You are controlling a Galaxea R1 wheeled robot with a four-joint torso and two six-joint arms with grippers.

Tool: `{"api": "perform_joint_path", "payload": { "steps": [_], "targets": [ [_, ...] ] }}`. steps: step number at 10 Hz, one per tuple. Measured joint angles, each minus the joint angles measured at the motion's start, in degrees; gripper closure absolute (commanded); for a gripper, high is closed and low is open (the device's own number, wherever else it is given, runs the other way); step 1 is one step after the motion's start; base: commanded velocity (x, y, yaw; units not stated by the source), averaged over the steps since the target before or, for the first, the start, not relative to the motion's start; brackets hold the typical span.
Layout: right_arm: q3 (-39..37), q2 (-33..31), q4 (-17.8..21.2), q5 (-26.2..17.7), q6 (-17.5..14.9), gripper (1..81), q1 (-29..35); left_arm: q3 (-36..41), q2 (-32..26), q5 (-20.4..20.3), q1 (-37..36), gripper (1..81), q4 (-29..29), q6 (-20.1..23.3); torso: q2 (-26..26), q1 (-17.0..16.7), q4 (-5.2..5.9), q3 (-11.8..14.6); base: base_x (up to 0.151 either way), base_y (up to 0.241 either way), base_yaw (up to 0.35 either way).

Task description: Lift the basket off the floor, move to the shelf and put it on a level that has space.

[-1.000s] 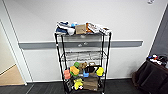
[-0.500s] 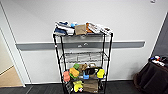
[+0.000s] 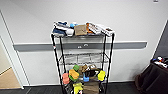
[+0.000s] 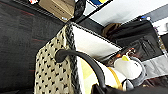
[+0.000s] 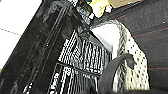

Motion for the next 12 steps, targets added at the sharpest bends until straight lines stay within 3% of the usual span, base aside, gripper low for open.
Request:
{"api": "perform_joint_path", "payload": {
  "steps": [12],
  "targets": [
    [9.51,-4.61,0.13,1.79,1.69,81.1,2.32,7.3,-4.28,-3.35,-0.78,81.1,0.0,-0.79,0.0,0.0,0.0,0.0,0.113,0.0,0.0]
  ]
}}
